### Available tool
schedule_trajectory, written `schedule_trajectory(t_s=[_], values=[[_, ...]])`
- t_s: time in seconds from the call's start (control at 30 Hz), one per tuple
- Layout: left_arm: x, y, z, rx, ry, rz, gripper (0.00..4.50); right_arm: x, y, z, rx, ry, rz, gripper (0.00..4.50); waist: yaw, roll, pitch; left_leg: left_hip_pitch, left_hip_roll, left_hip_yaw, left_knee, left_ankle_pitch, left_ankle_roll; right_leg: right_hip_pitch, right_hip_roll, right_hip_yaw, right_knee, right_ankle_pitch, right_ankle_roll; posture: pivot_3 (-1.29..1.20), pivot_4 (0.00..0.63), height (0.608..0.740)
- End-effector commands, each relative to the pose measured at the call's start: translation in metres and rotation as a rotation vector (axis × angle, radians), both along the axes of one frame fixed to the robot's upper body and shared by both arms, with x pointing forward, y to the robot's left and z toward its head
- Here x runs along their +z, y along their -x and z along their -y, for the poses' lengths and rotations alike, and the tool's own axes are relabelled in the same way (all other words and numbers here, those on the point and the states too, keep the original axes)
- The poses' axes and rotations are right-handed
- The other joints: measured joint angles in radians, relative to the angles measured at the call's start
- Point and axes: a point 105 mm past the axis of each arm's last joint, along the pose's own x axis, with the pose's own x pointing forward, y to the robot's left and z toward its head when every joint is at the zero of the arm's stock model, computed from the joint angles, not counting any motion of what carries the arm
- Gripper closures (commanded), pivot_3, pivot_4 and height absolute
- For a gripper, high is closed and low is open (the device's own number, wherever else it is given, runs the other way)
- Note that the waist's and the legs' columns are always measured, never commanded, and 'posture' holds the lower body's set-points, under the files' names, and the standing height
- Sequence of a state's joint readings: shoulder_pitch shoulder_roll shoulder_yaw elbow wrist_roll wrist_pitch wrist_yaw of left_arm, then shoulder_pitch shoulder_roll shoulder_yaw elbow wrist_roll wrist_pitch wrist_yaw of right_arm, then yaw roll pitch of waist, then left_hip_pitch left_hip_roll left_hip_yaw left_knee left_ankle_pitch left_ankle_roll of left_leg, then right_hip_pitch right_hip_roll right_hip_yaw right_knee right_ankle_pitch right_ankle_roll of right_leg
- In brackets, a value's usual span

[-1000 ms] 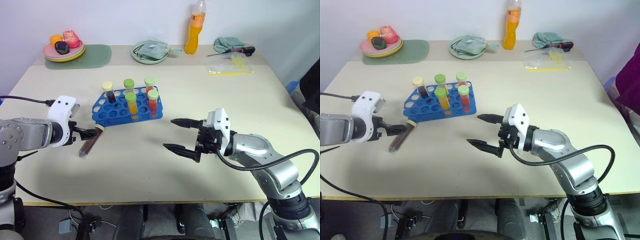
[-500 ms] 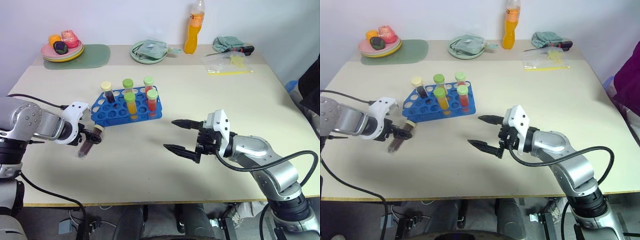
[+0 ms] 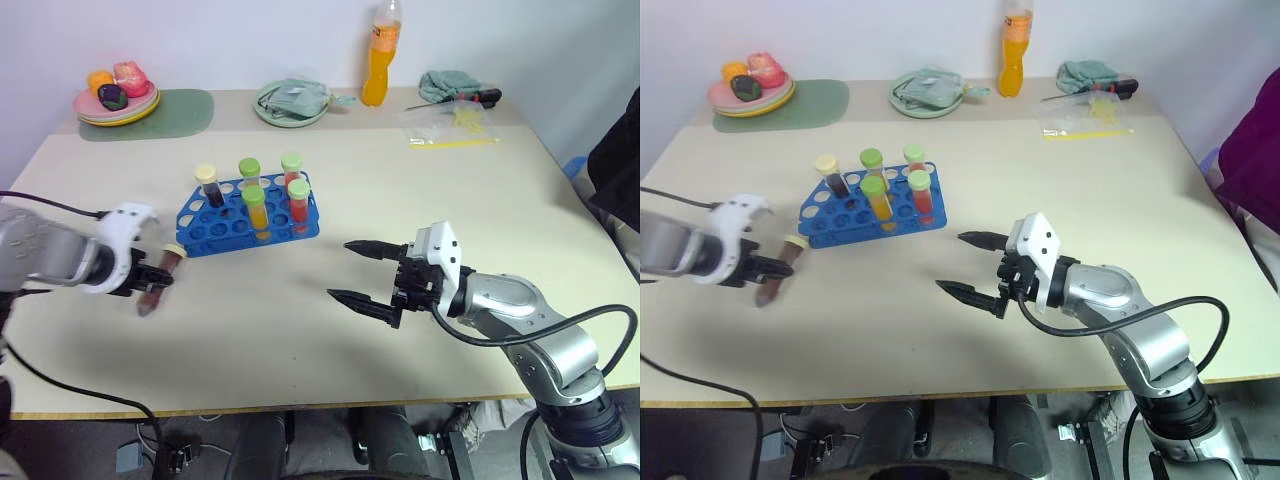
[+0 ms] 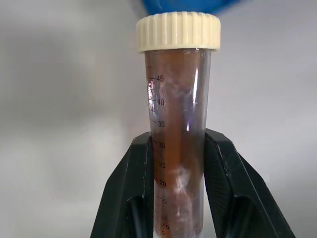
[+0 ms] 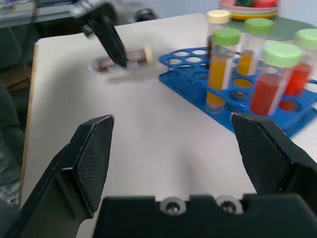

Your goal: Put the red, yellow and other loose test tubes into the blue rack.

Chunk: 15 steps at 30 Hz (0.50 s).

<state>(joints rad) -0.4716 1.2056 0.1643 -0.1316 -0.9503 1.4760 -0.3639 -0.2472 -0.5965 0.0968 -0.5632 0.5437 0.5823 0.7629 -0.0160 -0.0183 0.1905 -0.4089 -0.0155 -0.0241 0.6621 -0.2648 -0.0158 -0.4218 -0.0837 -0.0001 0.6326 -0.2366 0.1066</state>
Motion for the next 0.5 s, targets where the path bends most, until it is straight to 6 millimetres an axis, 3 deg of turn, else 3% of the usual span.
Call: schedule_trajectory(t_s=[0.03,0.1,0.2,0.27,0.37,0.5], values=[[0.078,-0.020,-0.006,-0.013,-0.132,0.668,3.69,0.012,0.002,-0.003,0.014,-0.023,0.050,0.30,0.005,0.001,0.000,0.000,0.000,0.000,0.000,0.000,0.000,0.000,-0.001,0.000,0.001,0.000,0.000,0.00,0.150,0.740],[0.091,-0.022,0.000,0.033,-0.078,0.881,3.69,0.013,0.001,-0.007,0.027,-0.030,0.051,0.30,0.020,-0.001,-0.001,0.000,0.000,0.000,0.000,0.001,-0.001,0.001,-0.003,-0.001,0.000,-0.002,-0.004,0.00,0.150,0.740],[0.092,-0.028,0.035,0.023,-0.021,1.113,3.69,0.014,0.001,-0.014,0.060,-0.041,0.050,0.30,0.033,-0.002,-0.001,0.000,-0.002,0.000,0.002,0.001,-0.001,0.003,-0.003,-0.001,-0.002,-0.001,-0.005,0.00,0.150,0.740],[0.082,-0.035,0.052,0.077,0.034,1.191,3.69,0.015,0.000,-0.017,0.073,-0.043,0.053,0.30,0.041,-0.002,-0.002,0.000,-0.004,-0.001,0.003,0.001,0.001,0.005,-0.005,-0.001,-0.003,-0.001,-0.005,0.00,0.150,0.740],[0.053,-0.041,0.075,0.093,-0.030,1.279,3.69,0.016,-0.002,-0.019,0.084,-0.041,0.061,0.30,0.046,-0.003,-0.002,0.001,-0.006,0.000,0.004,0.000,0.003,0.007,-0.006,-0.001,-0.004,0.001,-0.002,0.00,0.150,0.740],[0.024,-0.042,0.096,0.096,-0.007,1.314,3.69,0.018,-0.003,-0.020,0.078,-0.044,0.073,0.30,0.046,-0.003,-0.002,0.000,-0.005,0.001,0.003,0.000,0.004,0.004,-0.005,-0.001,-0.003,0.002,-0.001,0.00,0.150,0.740]])
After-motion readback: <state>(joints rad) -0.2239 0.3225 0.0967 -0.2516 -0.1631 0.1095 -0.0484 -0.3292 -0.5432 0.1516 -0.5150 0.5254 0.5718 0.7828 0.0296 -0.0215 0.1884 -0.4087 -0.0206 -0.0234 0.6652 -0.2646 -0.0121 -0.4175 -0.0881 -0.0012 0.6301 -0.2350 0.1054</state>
